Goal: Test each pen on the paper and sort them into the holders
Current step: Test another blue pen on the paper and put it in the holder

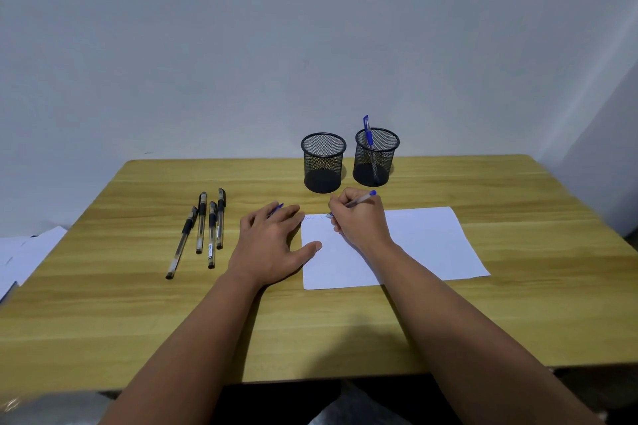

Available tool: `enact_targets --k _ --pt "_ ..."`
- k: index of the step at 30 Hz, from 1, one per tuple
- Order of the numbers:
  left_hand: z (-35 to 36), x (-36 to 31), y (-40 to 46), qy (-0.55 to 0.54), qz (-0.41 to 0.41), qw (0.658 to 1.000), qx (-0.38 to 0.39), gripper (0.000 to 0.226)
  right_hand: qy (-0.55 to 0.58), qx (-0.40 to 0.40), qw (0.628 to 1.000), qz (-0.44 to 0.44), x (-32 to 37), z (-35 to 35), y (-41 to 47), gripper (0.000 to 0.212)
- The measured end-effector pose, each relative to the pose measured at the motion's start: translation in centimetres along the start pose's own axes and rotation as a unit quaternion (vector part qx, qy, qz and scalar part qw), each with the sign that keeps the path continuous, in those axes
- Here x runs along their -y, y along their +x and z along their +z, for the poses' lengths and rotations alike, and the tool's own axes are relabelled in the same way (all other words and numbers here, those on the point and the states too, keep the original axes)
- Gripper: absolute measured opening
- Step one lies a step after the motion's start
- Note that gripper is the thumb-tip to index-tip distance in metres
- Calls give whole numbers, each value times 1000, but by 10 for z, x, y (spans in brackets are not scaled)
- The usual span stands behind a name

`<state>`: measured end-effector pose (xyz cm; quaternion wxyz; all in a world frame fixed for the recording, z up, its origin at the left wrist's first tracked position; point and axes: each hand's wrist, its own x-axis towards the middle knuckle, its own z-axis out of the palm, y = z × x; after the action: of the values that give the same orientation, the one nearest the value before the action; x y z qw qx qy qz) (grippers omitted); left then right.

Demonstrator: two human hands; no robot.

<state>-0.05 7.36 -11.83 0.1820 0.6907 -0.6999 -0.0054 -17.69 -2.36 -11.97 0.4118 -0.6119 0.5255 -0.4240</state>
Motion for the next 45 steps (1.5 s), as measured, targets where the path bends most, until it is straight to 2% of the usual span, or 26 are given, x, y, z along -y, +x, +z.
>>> enact_targets --k 29,45 --pt "1 1 0 -2 -1 1000 -6 74 30 -10 999 -24 -2 1 3 39" --pt "-1 0 2 3 -4 1000 9 78 -16 -10 999 -49 -3 -2 1 42"
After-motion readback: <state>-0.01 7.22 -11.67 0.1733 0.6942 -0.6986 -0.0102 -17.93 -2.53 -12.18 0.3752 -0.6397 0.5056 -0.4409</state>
